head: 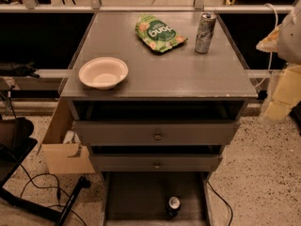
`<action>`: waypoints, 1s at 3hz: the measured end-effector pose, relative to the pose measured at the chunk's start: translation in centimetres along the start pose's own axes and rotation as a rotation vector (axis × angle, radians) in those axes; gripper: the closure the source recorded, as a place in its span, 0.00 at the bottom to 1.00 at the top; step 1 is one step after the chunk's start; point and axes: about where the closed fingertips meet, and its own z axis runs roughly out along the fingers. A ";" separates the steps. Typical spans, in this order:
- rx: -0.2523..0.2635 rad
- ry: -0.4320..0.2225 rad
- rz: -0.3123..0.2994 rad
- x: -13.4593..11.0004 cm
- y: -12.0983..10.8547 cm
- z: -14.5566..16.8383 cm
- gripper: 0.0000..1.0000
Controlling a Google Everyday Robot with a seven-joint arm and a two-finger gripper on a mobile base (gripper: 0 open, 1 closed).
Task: Pick pepsi can from bottom drawer and place on counter
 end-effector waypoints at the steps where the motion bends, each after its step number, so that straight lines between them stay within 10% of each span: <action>1: 0.000 0.000 0.000 0.0 0.0 0.0 0.00; 3: -0.061 -0.252 0.071 1.8 4.8 7.8 0.00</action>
Offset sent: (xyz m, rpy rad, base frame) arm 0.0006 -0.0032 -0.0705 0.2291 0.0488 -0.0533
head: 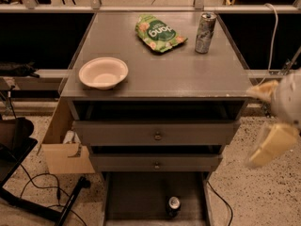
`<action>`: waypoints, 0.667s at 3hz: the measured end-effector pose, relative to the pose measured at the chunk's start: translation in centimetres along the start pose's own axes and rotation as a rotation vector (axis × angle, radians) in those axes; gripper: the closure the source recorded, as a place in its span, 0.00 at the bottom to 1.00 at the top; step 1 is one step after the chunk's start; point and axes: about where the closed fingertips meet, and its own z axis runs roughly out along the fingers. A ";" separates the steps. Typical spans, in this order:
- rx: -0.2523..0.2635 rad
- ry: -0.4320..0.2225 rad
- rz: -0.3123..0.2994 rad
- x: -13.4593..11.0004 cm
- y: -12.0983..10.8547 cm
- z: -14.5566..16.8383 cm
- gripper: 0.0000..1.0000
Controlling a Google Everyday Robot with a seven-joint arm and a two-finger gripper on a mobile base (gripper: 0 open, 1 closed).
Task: Pick pepsi can from bottom drawer and place on counter
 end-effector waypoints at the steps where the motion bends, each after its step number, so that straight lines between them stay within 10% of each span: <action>1: -0.017 -0.157 0.051 3.0 3.5 5.6 0.00; 2: -0.067 -0.340 0.164 6.5 8.2 13.5 0.00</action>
Offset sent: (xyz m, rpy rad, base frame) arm -0.0944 0.0405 -0.2910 0.6841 0.0669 -0.0766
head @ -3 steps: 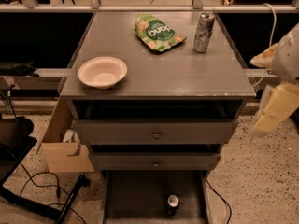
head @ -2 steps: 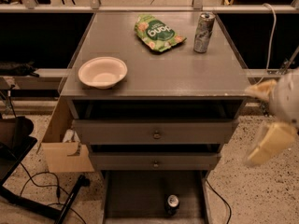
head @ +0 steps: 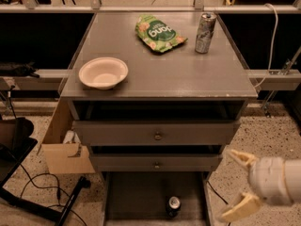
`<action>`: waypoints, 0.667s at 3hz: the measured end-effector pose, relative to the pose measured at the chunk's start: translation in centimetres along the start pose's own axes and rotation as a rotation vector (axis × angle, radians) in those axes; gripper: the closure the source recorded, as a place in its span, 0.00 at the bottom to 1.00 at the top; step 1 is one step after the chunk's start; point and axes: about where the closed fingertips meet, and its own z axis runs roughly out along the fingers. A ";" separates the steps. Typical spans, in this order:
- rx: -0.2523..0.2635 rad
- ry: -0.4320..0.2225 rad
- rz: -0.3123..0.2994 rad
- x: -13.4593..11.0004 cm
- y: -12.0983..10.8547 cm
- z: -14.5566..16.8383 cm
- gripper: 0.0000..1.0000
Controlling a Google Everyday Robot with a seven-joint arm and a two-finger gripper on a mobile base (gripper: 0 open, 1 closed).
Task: Pick pepsi can from bottom drawer and place on counter
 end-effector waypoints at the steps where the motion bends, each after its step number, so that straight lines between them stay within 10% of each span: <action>1: -0.047 -0.140 0.098 5.3 3.0 5.8 0.00; 2: -0.080 -0.232 0.174 7.8 4.5 9.3 0.00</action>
Offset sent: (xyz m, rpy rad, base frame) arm -0.0431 0.0440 -0.1722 0.4296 0.1141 -0.0967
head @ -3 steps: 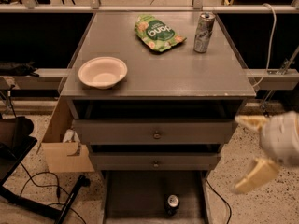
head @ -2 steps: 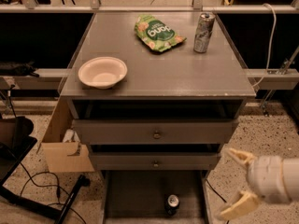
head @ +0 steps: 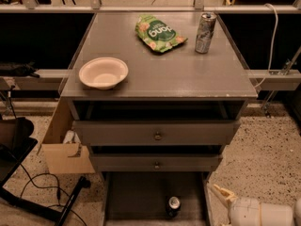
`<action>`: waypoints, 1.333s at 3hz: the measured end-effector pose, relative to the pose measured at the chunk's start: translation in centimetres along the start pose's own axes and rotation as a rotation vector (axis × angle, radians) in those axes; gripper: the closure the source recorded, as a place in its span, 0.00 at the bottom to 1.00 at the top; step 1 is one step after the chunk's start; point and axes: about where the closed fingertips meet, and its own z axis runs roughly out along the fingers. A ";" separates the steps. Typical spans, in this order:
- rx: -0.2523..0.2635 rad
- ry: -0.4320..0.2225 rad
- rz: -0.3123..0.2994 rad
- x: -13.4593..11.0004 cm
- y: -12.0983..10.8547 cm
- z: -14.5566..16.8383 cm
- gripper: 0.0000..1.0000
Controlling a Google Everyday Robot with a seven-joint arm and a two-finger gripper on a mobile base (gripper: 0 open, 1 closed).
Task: Pick pepsi can from bottom drawer and place on counter
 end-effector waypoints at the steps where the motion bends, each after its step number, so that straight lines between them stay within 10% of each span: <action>1: -0.013 -0.012 0.015 0.6 0.1 0.5 0.00; 4: -0.036 -0.075 -0.155 9.1 -8.6 9.2 0.00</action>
Offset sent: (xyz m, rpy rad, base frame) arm 0.0323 0.0114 -0.0574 0.0392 -0.0136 0.0302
